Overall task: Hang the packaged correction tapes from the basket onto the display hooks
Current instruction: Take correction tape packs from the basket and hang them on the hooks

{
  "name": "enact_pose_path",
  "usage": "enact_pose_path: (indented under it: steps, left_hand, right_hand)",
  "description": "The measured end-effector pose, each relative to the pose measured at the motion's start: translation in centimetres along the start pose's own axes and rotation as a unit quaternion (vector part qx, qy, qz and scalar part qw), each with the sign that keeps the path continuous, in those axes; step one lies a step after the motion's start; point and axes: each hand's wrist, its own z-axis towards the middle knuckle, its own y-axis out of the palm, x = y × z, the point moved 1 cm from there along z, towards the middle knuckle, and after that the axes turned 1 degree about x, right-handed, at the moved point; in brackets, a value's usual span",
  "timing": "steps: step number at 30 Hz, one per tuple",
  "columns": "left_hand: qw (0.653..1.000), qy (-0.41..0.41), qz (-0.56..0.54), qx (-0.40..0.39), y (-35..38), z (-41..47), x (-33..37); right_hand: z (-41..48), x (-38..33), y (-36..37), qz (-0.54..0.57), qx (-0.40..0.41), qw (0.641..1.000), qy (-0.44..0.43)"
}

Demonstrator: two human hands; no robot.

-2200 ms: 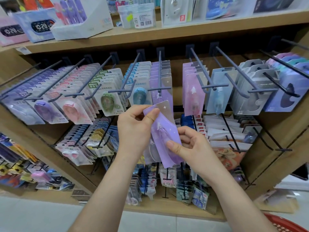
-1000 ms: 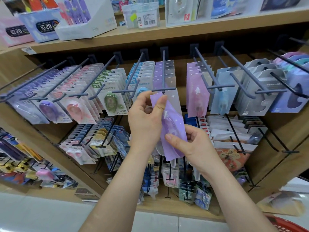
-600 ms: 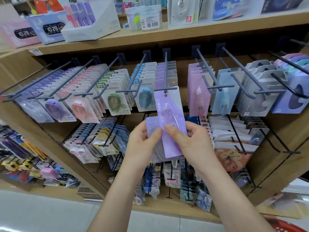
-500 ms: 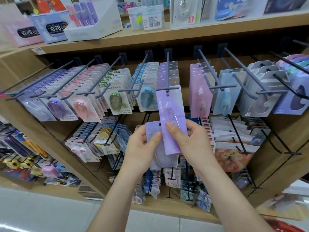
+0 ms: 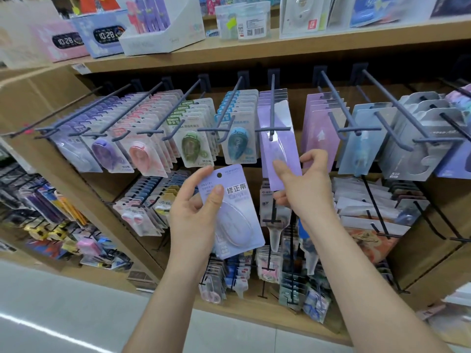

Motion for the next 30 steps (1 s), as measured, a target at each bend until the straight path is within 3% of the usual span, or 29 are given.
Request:
enact_pose_path:
  steps: [3, 6, 8, 10, 12, 13, 21, 26, 30]
  left_hand:
    - [0.998, -0.037, -0.042, 0.001, 0.5, 0.1, -0.3]
    - [0.999, -0.033, -0.035, -0.01, 0.8, 0.3, -0.4]
    - [0.998, -0.031, -0.044, -0.019, 1.2, 0.4, -0.6]
    - [0.998, -0.033, -0.051, -0.024, 1.7, 0.6, -0.8]
    - [0.997, -0.036, -0.062, -0.024, 2.3, 0.6, -0.9]
    - [0.997, -0.037, -0.069, -0.023, 2.6, 0.6, -1.0]
    - [0.998, 0.009, -0.049, 0.03, 0.1, 0.9, -0.4]
    - [0.997, 0.033, 0.051, 0.044, -4.7, 0.6, 0.2]
    - [0.994, 0.023, 0.068, 0.08, -9.2, 1.0, 0.2]
  right_hand:
    - [0.1, 0.6, 0.1, -0.055, -0.008, 0.998, 0.0]
    - [-0.5, 1.9, -0.9, -0.186, -0.017, 0.982, -0.013]
    - [-1.3, 1.9, -2.0, -0.185, -0.044, 0.981, -0.035]
    - [-1.9, 2.0, -2.6, -0.093, -0.175, 0.98, 0.01]
    - [-2.7, 2.3, -2.7, -0.036, -0.332, 0.941, 0.057]
    - [-2.9, 2.6, -2.6, -0.034, -0.369, 0.927, 0.05]
    - [-2.2, 3.5, -0.3, -0.063, -0.354, 0.932, -0.043]
    - [-3.2, 3.6, 3.7, -0.04, -0.363, 0.93, -0.045]
    - [-4.5, 4.5, 8.3, -0.038, -0.376, 0.925, -0.045]
